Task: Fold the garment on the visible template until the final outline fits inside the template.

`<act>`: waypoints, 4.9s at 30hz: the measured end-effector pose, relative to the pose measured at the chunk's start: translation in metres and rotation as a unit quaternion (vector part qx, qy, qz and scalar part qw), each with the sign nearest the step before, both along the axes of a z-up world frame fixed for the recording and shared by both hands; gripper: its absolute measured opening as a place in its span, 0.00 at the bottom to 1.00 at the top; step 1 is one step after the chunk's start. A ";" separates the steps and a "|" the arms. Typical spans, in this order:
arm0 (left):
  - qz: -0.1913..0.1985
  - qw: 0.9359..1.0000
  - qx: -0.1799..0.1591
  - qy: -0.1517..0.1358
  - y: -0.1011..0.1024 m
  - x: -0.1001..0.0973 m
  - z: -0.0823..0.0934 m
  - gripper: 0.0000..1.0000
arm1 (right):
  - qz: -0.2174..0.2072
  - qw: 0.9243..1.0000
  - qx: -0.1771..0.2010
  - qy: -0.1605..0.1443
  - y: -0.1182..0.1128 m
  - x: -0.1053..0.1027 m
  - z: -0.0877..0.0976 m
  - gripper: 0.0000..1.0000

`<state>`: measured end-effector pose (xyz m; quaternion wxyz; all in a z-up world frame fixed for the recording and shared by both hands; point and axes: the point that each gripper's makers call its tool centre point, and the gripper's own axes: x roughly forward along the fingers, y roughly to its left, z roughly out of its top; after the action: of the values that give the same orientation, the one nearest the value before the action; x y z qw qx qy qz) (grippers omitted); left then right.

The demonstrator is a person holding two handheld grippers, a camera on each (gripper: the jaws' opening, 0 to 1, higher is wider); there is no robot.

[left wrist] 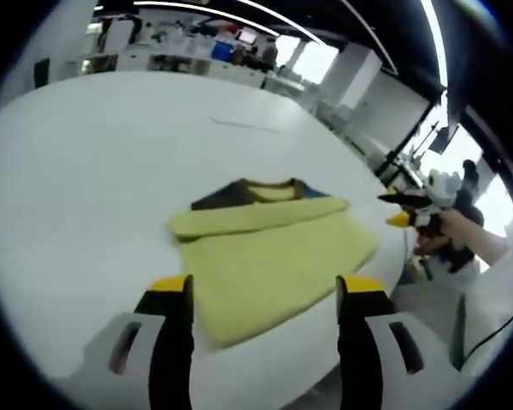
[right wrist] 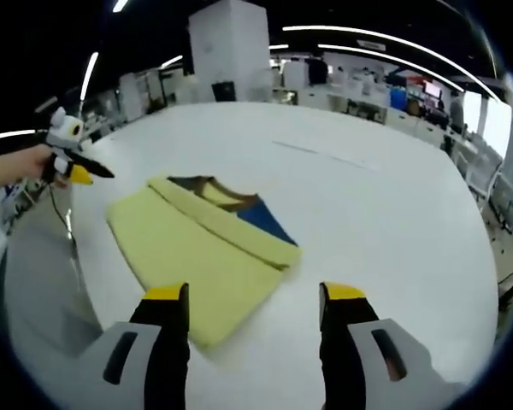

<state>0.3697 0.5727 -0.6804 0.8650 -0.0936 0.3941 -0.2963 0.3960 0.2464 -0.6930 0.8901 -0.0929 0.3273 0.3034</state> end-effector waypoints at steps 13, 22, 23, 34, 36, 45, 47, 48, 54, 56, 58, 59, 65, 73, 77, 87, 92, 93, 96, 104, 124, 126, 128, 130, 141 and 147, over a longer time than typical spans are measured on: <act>0.017 0.999 0.039 -0.009 0.013 0.028 -0.025 0.46 | -0.009 1.000 -0.008 -0.003 -0.002 0.025 -0.018 0.46; 0.038 0.997 0.067 -0.023 0.026 0.048 -0.037 0.36 | -0.015 1.000 -0.025 -0.004 -0.007 0.038 -0.032 0.35; 0.039 0.996 0.073 -0.025 0.028 0.050 -0.039 0.35 | -0.015 1.000 -0.027 -0.005 -0.007 0.039 -0.033 0.34; 0.035 0.993 0.107 -0.039 0.031 0.065 -0.053 0.27 | -0.017 0.999 -0.033 -0.002 -0.008 0.050 -0.046 0.24; 0.035 0.992 0.111 -0.040 0.031 0.067 -0.055 0.27 | -0.014 0.999 -0.035 -0.001 -0.006 0.051 -0.048 0.23; 0.032 0.987 0.147 -0.048 0.041 0.078 -0.067 0.20 | -0.009 0.999 -0.041 0.002 -0.006 0.053 -0.054 0.20; 0.033 0.987 0.148 -0.048 0.042 0.079 -0.068 0.19 | -0.007 0.999 -0.043 0.002 -0.005 0.054 -0.055 0.20; 0.033 0.987 0.148 -0.048 0.042 0.080 -0.068 0.19 | -0.006 0.999 -0.043 0.002 -0.005 0.054 -0.055 0.19; 0.031 0.986 0.154 -0.054 0.042 0.084 -0.068 0.12 | -0.005 0.999 -0.044 -0.002 -0.004 0.058 -0.056 0.15; 0.027 0.986 0.156 -0.055 0.041 0.085 -0.068 0.10 | -0.004 0.999 -0.044 -0.001 -0.003 0.058 -0.056 0.13; 0.023 0.985 0.160 -0.053 0.041 0.086 -0.071 0.09 | -0.001 0.999 -0.045 0.000 -0.002 0.058 -0.057 0.12; 0.023 0.985 0.161 -0.052 0.041 0.086 -0.071 0.07 | -0.001 0.999 -0.045 0.000 -0.002 0.058 -0.057 0.12; 0.024 0.985 0.161 -0.048 0.040 0.086 -0.072 0.00 | 0.001 0.999 -0.044 -0.008 -0.001 0.060 -0.054 0.06; 0.027 0.985 0.163 -0.046 0.041 0.087 -0.072 0.00 | 0.005 0.999 -0.049 -0.012 -0.001 0.060 -0.054 0.03; 0.031 0.986 0.154 -0.050 0.041 0.089 -0.065 0.00 | 0.002 0.999 -0.043 -0.025 -0.001 0.062 -0.045 0.03; 0.035 0.989 0.133 -0.054 0.041 0.099 -0.052 0.00 | 0.000 0.998 -0.041 -0.043 -0.001 0.076 -0.032 0.03; 0.031 0.990 0.129 -0.052 0.041 0.108 -0.050 0.00 | 0.001 0.998 -0.041 -0.047 -0.003 0.084 -0.029 0.02; 0.030 0.990 0.129 -0.052 0.041 0.110 -0.050 0.00 | 0.002 0.998 -0.042 -0.048 -0.003 0.086 -0.029 0.02; 0.030 0.990 0.128 -0.049 0.042 0.117 -0.051 0.00 | 0.005 0.998 -0.046 -0.051 -0.003 0.094 -0.029 0.02; 0.035 0.992 0.120 -0.036 0.041 0.136 -0.058 0.00 | 0.007 0.997 -0.055 -0.051 -0.004 0.119 -0.034 0.02; 0.034 0.991 0.132 -0.006 0.043 0.149 -0.078 0.00 | -0.015 0.997 -0.077 -0.018 -0.024 0.129 -0.061 0.01; 0.034 0.991 0.132 -0.005 0.043 0.148 -0.078 0.00 | -0.014 0.997 -0.078 -0.017 -0.024 0.128 -0.061 0.01; 0.032 0.990 0.134 -0.006 0.043 0.148 -0.078 0.00 | -0.012 0.997 -0.077 -0.017 -0.022 0.126 -0.060 0.01; 0.031 0.990 0.135 -0.008 0.043 0.147 -0.077 0.00 | -0.010 0.997 -0.075 -0.017 -0.019 0.124 -0.059 0.01; 0.030 0.992 0.124 -0.015 0.040 0.140 -0.070 0.00 | 0.003 0.999 -0.043 -0.009 -0.004 0.111 -0.055 0.05; 0.032 0.993 0.116 -0.017 0.038 0.136 -0.065 0.00 | 0.009 0.999 -0.040 -0.004 -0.001 0.100 -0.054 0.08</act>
<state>0.5060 0.6108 -0.7453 0.8857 -0.0006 0.4076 -0.2221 0.4957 0.2452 -0.7469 0.8843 -0.1321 0.3348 0.2974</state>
